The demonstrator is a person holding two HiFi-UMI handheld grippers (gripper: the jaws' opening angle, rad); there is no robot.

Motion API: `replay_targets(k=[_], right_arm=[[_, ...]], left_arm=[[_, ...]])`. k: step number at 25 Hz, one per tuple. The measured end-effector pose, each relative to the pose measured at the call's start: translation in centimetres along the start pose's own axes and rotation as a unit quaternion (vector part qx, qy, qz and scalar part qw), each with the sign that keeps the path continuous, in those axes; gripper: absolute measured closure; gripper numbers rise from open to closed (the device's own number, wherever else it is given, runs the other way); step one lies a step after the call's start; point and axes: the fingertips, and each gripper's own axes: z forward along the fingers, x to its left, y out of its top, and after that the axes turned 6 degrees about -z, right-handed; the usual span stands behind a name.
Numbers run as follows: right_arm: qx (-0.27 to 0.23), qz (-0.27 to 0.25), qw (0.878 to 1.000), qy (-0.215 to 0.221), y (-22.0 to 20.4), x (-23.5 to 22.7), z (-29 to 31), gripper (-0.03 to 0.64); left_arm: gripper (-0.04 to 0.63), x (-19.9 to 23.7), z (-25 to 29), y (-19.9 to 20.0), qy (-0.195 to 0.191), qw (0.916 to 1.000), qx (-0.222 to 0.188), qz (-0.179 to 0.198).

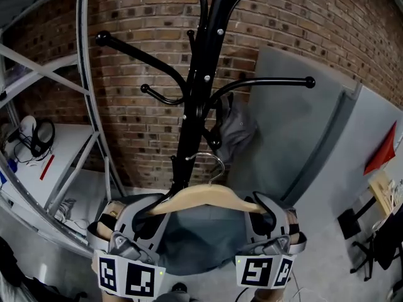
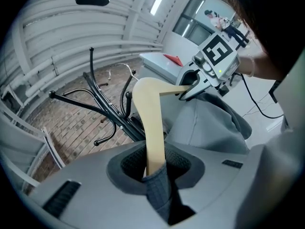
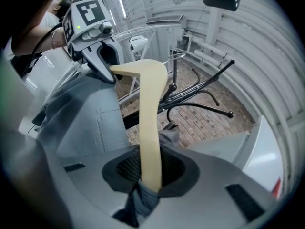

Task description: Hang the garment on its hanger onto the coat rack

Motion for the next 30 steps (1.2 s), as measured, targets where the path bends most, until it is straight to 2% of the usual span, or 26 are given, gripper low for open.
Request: replay_targets(k=[6, 30], right_arm=[[0.008, 0.014, 1.000, -0.005, -1.1, -0.7, 2.6, 0.537], [0.029, 0.024, 0.999, 0.038, -4.0, 1.3, 8.5, 0.537]], left_arm=[[0.513, 1.2, 2.9, -0.3, -0.008, 0.9999, -0.009, 0.009], [0.512, 1.0, 8.3, -4.0, -0.045, 0.9986, 0.027, -0.011]])
